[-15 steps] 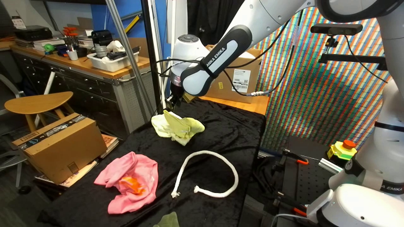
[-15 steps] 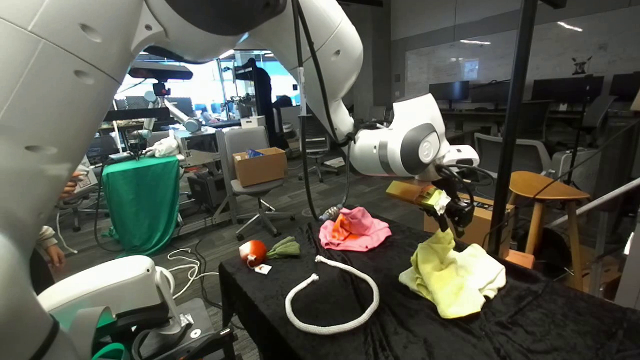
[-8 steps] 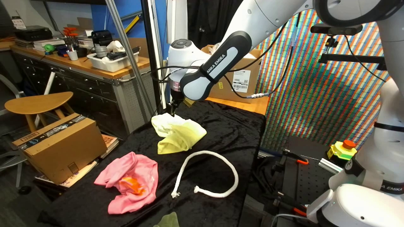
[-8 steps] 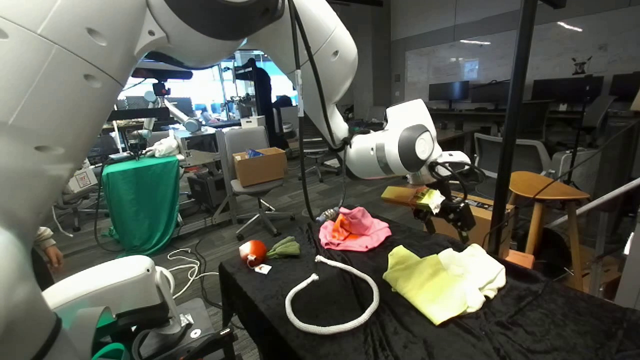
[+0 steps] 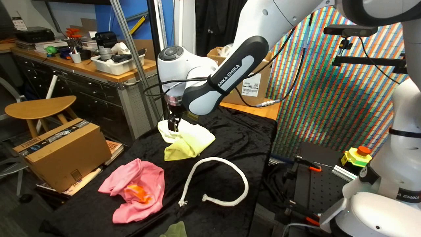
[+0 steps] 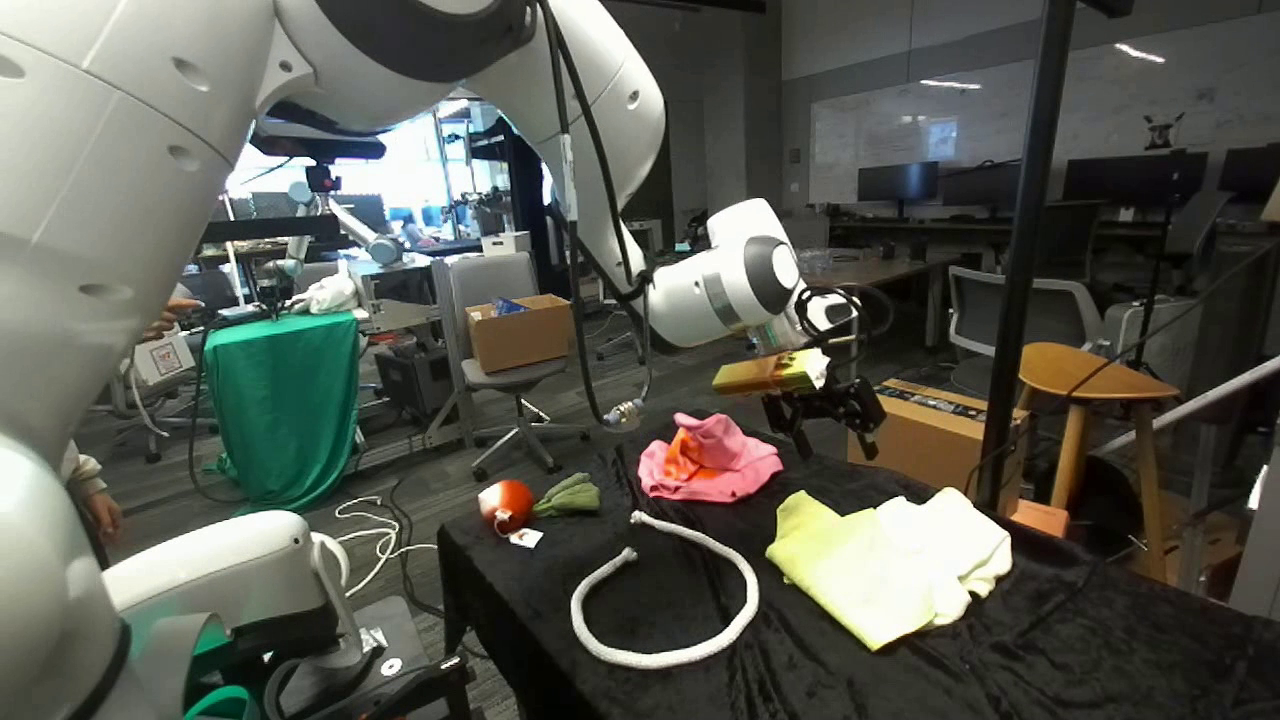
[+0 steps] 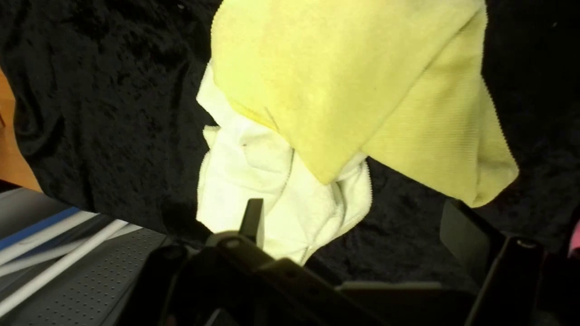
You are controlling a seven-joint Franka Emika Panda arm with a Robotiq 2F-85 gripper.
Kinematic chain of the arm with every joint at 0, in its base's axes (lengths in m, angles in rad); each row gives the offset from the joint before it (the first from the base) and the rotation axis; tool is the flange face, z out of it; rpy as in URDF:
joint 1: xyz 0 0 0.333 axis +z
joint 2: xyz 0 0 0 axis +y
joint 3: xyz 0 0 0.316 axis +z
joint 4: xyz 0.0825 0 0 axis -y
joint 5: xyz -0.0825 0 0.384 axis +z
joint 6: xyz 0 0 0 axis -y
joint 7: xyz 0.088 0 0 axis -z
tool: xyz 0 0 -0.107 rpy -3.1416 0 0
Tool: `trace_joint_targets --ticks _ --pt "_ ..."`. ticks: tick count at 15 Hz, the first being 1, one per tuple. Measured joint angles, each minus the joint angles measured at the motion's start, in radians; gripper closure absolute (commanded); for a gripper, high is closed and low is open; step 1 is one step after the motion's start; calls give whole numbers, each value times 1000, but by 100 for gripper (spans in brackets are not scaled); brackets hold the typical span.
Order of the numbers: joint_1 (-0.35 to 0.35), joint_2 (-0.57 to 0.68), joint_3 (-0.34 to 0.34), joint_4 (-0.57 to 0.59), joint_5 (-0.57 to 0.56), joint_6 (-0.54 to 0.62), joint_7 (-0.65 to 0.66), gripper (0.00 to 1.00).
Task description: Put all the objects together on the right side of the table
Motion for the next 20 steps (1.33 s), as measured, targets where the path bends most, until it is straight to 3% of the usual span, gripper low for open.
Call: trace_joint_targets --ticks 4,8,14,20 --pt "20 -22 65 8 -25 -99 -39 0" --pt "2 -35 162 18 2 -125 -144 0" --pt "-58 -31 301 45 117 -121 -375 0" --pt "-72 2 352 57 161 -17 -445 0"
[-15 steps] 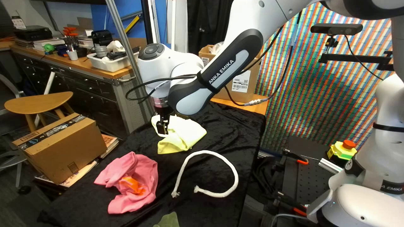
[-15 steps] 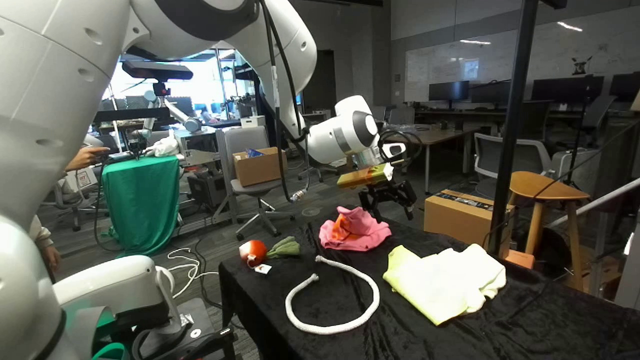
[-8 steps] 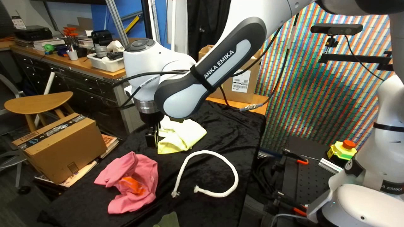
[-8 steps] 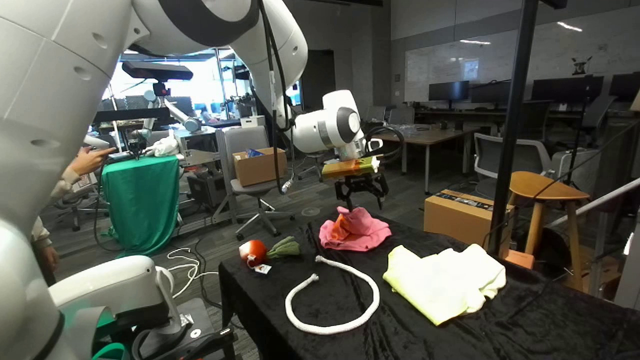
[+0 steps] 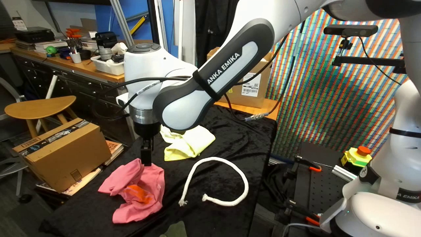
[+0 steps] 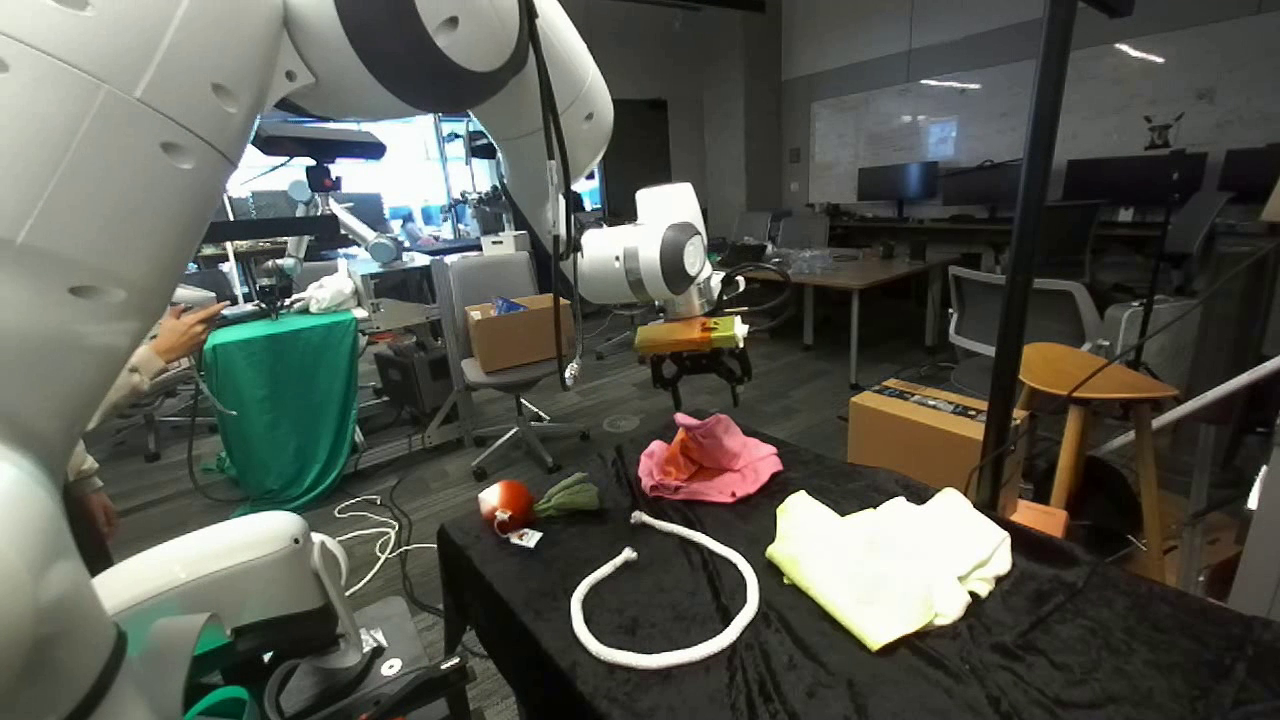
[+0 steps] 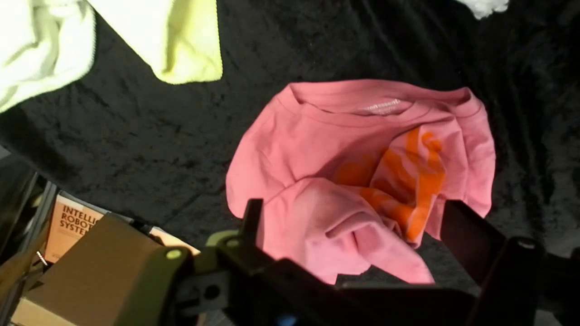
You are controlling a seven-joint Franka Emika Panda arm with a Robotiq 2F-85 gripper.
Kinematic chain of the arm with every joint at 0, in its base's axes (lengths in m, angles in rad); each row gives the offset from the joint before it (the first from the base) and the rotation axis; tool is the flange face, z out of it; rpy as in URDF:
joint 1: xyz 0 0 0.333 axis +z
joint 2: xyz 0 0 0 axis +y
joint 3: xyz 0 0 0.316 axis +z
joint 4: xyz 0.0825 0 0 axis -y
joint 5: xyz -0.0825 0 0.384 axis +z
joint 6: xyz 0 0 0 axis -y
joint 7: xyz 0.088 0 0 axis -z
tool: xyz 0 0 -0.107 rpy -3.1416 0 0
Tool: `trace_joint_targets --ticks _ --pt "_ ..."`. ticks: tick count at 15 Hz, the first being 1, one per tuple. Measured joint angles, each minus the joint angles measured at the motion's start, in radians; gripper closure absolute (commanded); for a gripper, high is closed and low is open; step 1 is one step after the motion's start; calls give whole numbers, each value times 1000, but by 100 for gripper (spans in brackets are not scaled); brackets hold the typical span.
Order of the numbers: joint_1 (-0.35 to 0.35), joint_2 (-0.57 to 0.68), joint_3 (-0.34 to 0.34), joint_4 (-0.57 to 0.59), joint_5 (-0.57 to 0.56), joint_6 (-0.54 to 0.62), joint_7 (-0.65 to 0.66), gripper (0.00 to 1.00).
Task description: Put all the objects together on the right side of the table
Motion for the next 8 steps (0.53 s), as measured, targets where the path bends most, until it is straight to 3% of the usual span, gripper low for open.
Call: trace_joint_targets --ticks 8 --pt "18 84 18 26 0 66 -10 0"
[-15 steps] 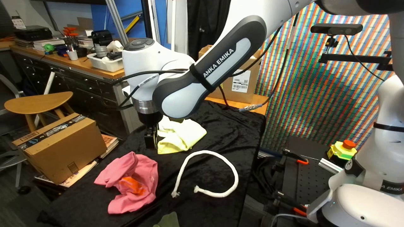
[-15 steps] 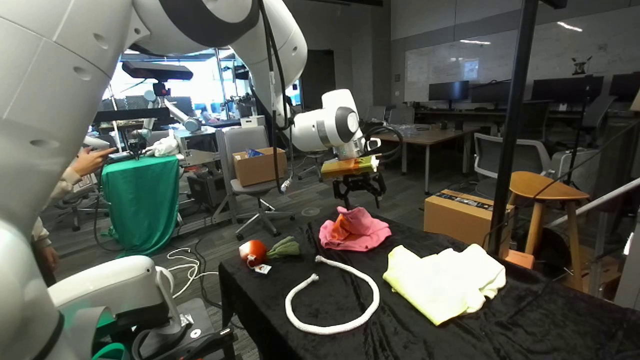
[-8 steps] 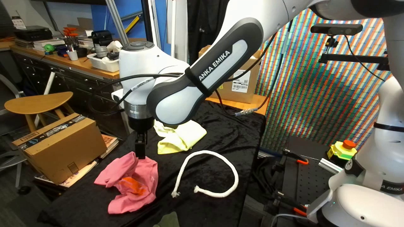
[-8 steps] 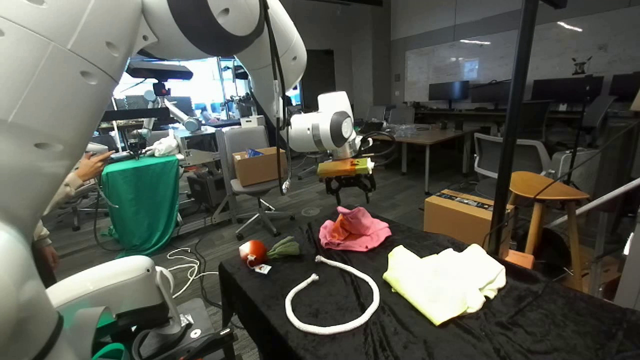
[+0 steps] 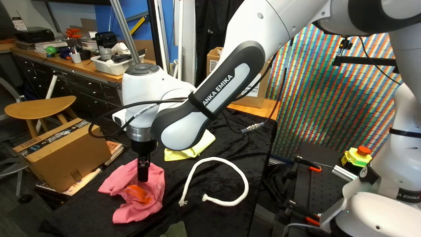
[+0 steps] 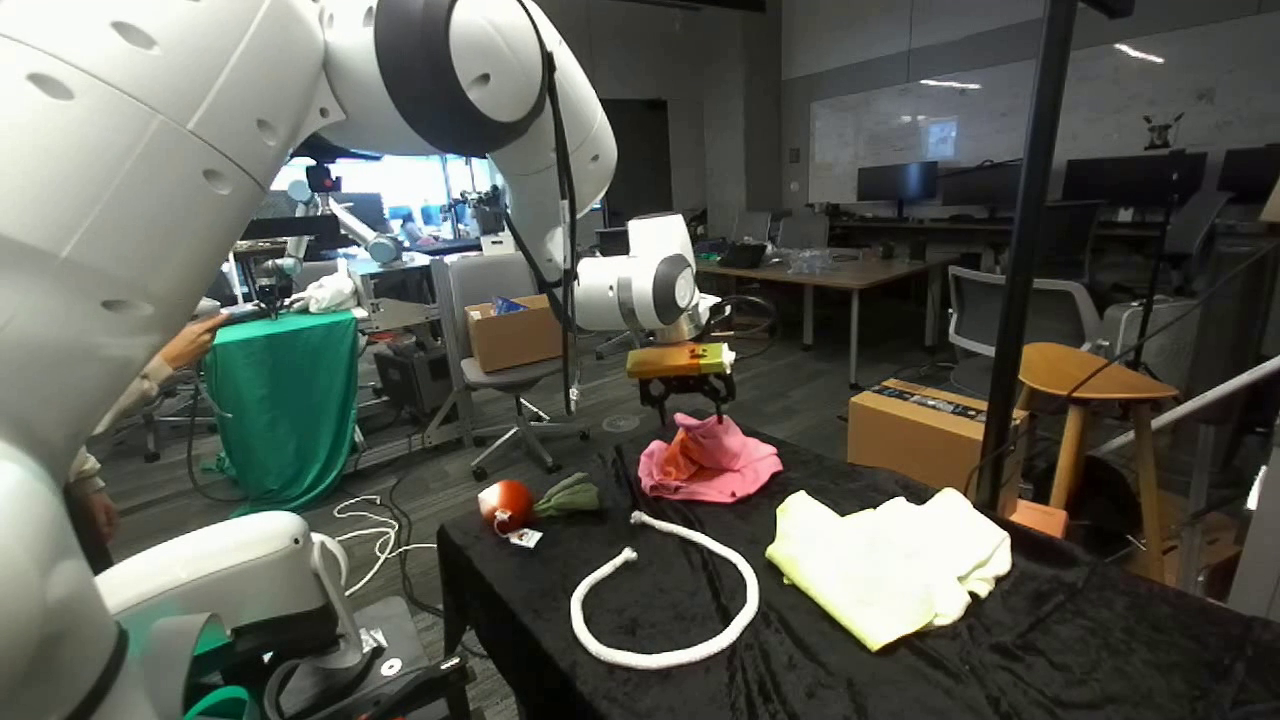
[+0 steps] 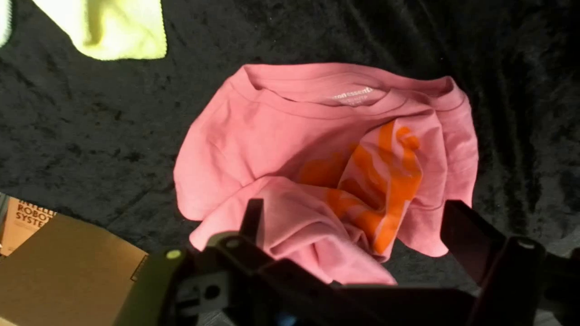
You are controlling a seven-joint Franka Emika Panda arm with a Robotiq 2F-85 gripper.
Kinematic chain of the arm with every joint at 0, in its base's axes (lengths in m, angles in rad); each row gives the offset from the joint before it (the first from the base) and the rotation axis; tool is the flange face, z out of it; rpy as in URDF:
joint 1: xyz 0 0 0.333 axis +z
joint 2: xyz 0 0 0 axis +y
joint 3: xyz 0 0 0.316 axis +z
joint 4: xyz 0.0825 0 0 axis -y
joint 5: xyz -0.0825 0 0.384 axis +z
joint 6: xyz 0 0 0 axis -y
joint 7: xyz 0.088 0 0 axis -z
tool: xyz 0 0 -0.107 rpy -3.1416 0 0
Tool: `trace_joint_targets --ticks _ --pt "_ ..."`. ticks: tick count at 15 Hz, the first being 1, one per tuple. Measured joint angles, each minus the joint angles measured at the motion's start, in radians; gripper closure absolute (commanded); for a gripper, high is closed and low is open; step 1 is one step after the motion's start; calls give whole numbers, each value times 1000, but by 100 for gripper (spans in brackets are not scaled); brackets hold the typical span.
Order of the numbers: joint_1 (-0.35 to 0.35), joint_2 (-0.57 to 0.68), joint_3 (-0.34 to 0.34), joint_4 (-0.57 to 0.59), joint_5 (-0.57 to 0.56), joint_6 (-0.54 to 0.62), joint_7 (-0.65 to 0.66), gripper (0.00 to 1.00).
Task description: Put all the objects together on the right side of the table
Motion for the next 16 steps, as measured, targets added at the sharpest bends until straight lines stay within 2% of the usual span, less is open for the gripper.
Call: trace_joint_targets --ticks 4,7,11,16 --pt "1 31 19 18 0 26 -22 0" --pt "11 49 6 30 -3 78 -17 0" --pt "61 75 -75 50 -34 157 36 0" --pt "136 126 -175 91 -84 182 122 0"
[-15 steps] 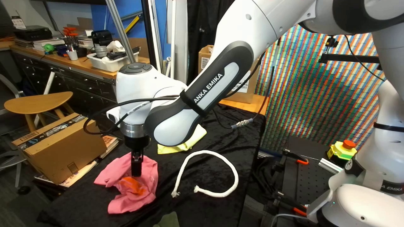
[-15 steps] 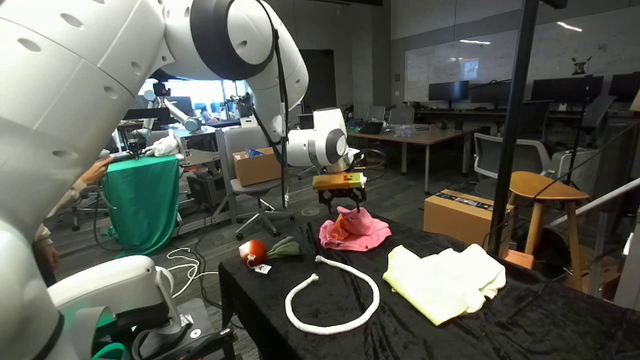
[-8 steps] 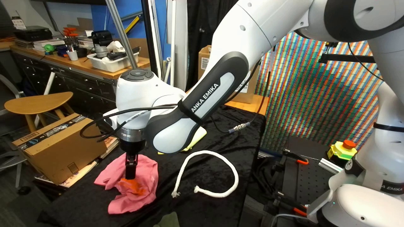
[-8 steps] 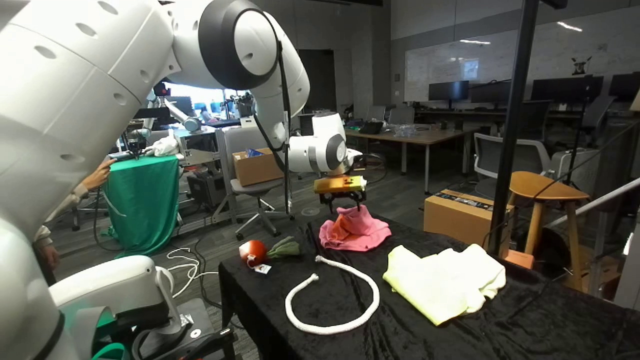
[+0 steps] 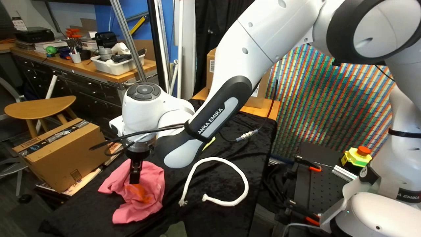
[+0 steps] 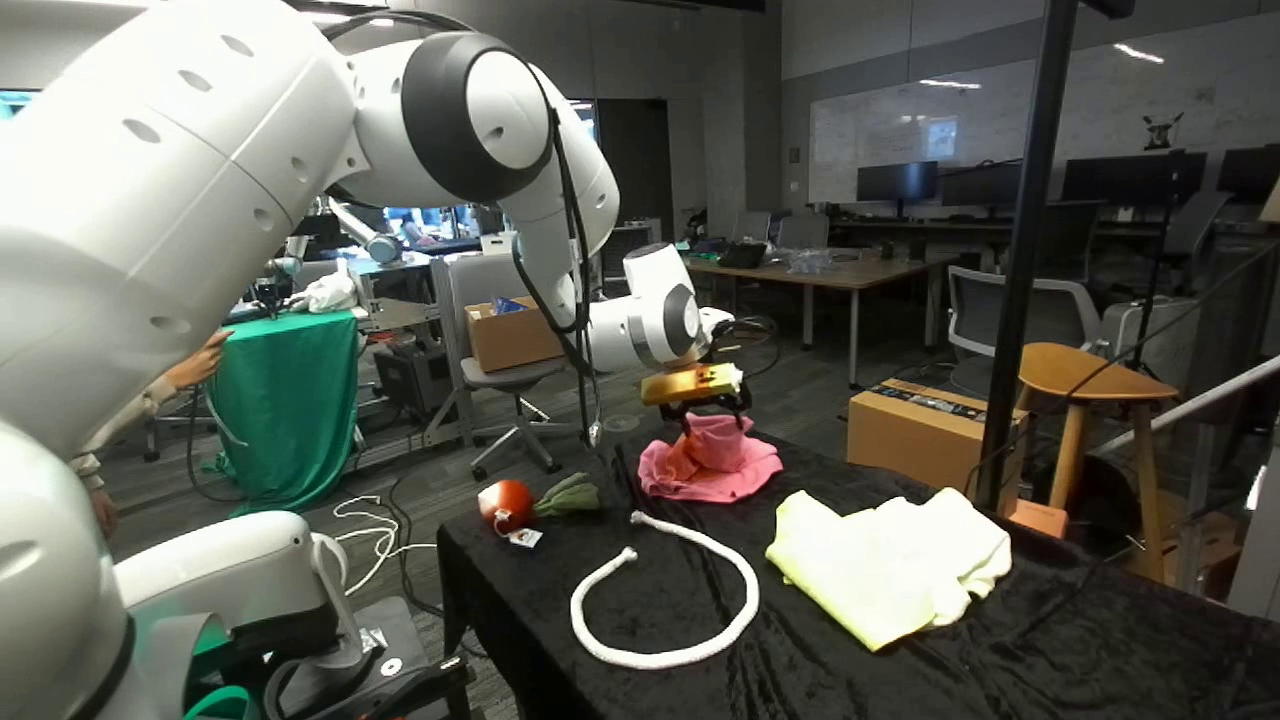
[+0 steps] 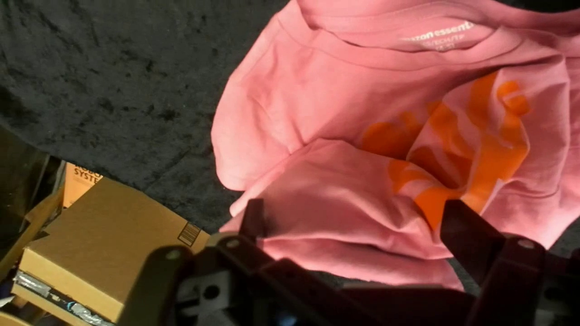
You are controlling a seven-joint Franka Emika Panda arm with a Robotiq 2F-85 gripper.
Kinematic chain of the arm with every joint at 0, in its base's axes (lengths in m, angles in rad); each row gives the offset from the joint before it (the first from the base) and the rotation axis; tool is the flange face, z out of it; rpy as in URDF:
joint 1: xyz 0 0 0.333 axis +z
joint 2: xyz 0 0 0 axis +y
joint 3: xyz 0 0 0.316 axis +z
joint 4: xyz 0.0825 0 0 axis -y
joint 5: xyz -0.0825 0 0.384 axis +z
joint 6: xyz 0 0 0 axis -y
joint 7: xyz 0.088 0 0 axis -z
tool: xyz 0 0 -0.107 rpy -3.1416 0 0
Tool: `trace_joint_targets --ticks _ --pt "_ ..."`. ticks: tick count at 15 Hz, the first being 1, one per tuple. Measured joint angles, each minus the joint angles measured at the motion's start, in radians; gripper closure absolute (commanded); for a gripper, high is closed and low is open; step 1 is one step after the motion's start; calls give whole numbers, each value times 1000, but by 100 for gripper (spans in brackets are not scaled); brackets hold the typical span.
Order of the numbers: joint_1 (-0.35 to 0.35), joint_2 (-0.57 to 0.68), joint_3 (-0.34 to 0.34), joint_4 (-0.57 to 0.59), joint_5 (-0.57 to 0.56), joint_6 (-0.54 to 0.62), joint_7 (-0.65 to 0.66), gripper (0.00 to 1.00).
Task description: Put all the objects together on the right side of the table
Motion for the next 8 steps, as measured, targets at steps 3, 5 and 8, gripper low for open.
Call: trace_joint_targets --ticks 3,5,8 --pt "36 27 -41 24 -21 5 47 0" --pt "56 41 -61 38 -27 8 71 0" --pt "73 61 -76 55 -29 8 87 0"
